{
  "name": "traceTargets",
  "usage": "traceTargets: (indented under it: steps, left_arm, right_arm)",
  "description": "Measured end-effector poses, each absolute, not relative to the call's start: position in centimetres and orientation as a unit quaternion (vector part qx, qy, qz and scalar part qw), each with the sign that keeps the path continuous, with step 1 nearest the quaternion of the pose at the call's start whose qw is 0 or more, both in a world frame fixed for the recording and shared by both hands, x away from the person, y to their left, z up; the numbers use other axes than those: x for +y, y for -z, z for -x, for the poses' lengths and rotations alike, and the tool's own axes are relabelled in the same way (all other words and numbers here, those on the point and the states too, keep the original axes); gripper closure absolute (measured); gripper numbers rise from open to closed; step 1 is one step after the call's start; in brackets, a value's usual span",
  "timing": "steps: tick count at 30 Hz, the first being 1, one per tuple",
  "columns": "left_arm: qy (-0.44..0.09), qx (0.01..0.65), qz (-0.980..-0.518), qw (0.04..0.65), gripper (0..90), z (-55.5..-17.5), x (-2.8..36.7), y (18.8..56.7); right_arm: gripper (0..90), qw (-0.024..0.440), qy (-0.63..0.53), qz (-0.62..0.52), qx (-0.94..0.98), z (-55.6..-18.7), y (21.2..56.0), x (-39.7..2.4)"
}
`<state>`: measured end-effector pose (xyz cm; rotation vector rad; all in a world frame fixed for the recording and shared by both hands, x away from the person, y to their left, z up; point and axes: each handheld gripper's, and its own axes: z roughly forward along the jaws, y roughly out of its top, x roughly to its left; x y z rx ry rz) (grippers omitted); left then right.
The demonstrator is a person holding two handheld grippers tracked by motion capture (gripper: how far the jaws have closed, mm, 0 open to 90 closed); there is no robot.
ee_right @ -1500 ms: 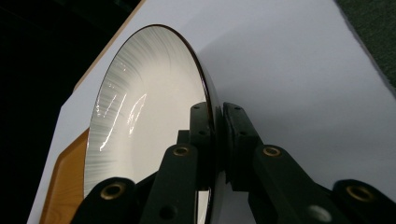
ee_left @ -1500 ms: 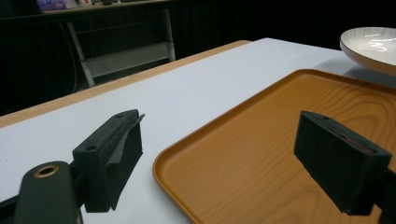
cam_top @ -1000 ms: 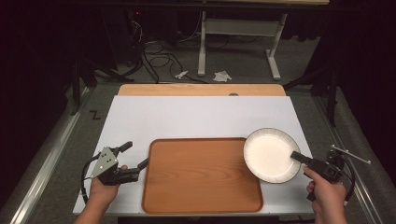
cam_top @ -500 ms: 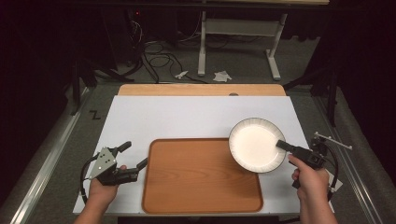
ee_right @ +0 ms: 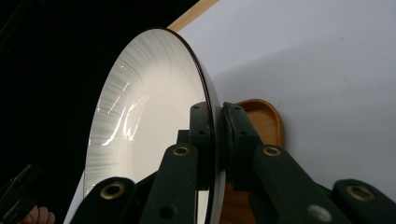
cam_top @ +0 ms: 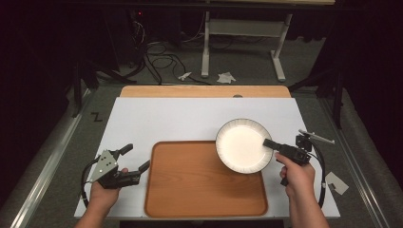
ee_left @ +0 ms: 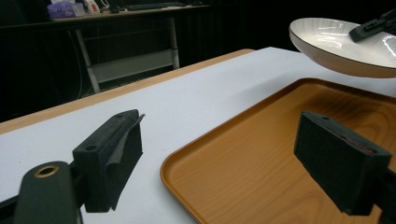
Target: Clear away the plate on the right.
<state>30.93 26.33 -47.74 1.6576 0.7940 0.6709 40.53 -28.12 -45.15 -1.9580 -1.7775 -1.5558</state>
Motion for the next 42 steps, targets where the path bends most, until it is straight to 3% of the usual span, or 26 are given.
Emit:
traceTargets:
  steps: [16,42]
  left_arm:
    - [-0.282,0.331,-0.705,0.560,16.1,-30.8,26.3,47.7]
    - [-0.282,0.331,-0.704,0.562,16.1,-30.8,26.3,47.7]
  right_arm:
    - [84.6,0.065,0.478,0.612,-0.626,-40.3,47.7,-23.9]
    - [84.4,0.076,0.447,0.580,-0.677,-39.7,48.4,-19.7]
